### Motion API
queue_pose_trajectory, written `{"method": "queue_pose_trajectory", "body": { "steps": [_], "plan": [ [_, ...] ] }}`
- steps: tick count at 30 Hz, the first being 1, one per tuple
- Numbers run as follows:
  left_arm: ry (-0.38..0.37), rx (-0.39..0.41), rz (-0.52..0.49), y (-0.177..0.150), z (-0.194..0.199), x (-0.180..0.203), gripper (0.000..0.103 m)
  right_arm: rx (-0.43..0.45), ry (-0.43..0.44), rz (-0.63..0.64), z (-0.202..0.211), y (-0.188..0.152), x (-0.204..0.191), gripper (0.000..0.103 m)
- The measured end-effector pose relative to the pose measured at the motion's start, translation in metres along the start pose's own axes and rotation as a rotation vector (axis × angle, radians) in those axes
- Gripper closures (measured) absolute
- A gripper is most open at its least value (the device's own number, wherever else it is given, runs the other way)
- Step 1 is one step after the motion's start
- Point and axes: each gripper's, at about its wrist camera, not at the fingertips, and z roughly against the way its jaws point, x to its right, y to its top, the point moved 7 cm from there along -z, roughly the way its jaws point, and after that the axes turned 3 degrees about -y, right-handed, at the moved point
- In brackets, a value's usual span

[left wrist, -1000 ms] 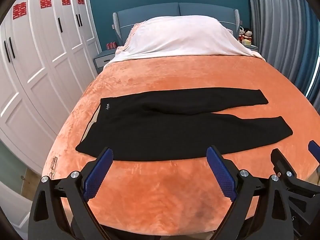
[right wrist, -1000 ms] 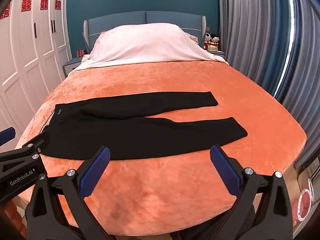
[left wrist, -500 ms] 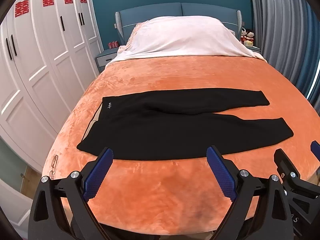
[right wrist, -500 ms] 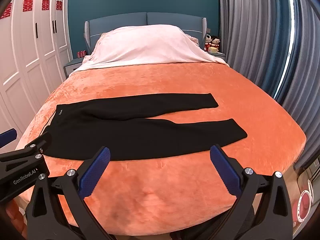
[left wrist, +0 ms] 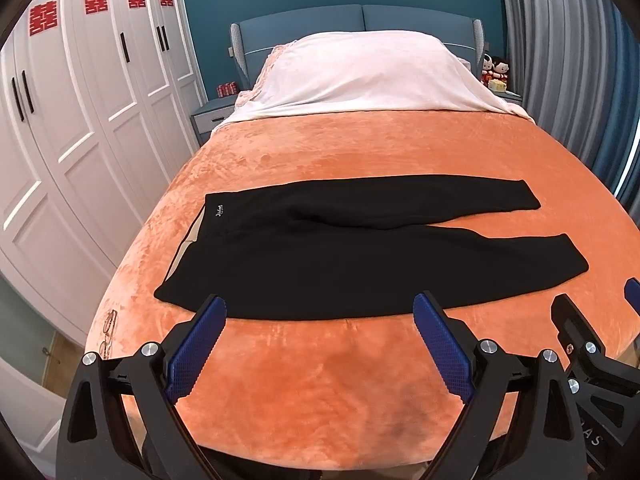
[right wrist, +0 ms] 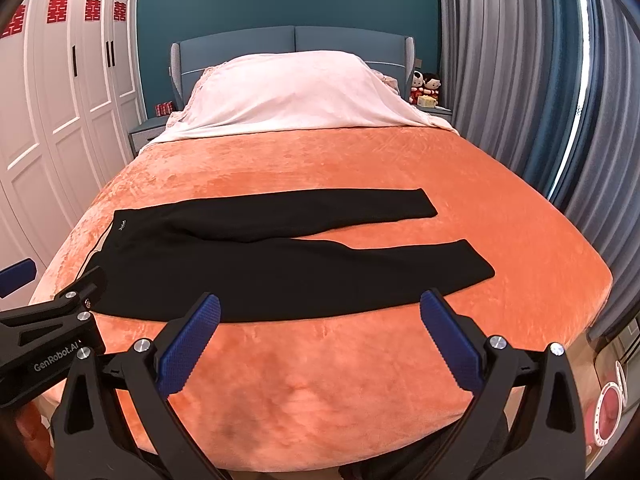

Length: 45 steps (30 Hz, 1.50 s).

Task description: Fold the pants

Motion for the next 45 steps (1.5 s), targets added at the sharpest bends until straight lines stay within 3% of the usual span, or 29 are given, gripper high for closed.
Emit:
{"method": "queue_pose_trajectory", "body": {
  "steps": [45],
  "plan": [
    [0.006, -0.02, 0.008, -0.013, -0.01, -0.008, 0.011, -0.021, 0.011, 0.014, -0.007, -0.006, -0.005, 0.005]
  ]
}}
